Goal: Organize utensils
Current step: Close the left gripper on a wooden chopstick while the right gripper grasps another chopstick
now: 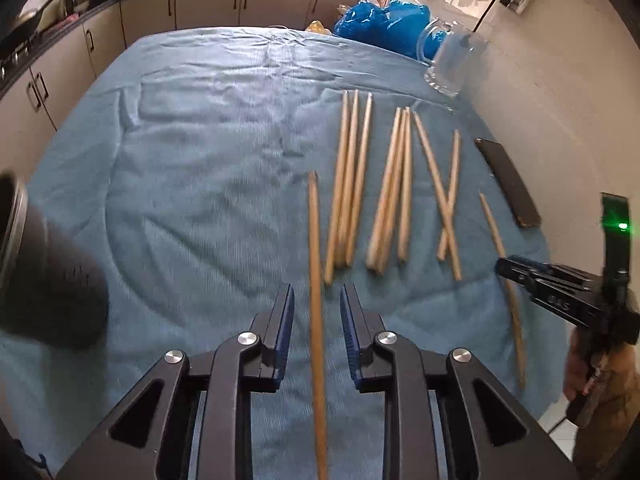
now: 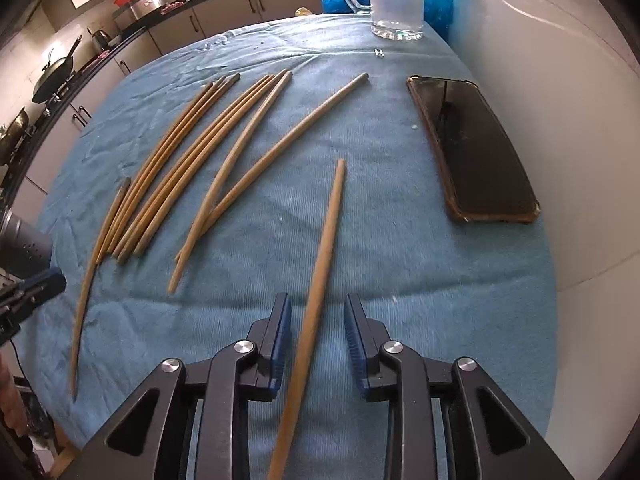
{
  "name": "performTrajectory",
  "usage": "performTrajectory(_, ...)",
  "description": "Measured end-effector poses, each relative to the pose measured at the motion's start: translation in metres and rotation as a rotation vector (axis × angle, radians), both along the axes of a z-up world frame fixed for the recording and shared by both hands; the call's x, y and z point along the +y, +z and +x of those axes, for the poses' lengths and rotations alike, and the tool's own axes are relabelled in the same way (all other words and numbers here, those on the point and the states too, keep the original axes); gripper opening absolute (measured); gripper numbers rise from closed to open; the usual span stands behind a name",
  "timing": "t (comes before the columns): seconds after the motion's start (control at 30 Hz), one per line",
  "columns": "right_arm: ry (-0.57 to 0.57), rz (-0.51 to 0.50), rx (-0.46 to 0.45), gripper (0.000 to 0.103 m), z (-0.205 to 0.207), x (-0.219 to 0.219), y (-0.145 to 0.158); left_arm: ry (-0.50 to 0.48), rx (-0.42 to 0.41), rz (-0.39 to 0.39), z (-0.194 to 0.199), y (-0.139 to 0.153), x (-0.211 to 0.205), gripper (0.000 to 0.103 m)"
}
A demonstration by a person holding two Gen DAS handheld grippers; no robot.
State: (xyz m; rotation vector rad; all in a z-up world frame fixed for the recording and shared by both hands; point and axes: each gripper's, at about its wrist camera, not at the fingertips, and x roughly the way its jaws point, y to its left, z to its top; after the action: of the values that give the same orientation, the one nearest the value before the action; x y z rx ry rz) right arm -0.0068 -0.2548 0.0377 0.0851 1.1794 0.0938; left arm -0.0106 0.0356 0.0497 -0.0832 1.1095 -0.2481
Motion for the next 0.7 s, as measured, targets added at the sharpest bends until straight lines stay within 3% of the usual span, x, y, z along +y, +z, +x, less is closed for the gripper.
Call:
performTrajectory(0.2,0.006,-0.035,0.016,0.029,0.015,0.004,0.001,-0.073,0.046,0.074,0.025,-0.021,-0.023,0.021)
performTrajectory(0.3,0.037,-0.080,0.028,0.025,0.014,0.006,0.001,-0.082,0.059,0.083,0.021,-0.028,-0.019,0.012)
performTrajectory(0.5,0.040,-0.118,0.051,0.022,0.024,0.007,0.001,-0.077,0.067,0.101,0.029,-0.027,-0.016,0.012)
performTrajectory(0.7,0.093,-0.219,0.079,0.022,0.044,0.026,0.003,-0.084,0.060,0.142,0.046,-0.028,-0.027,0.012)
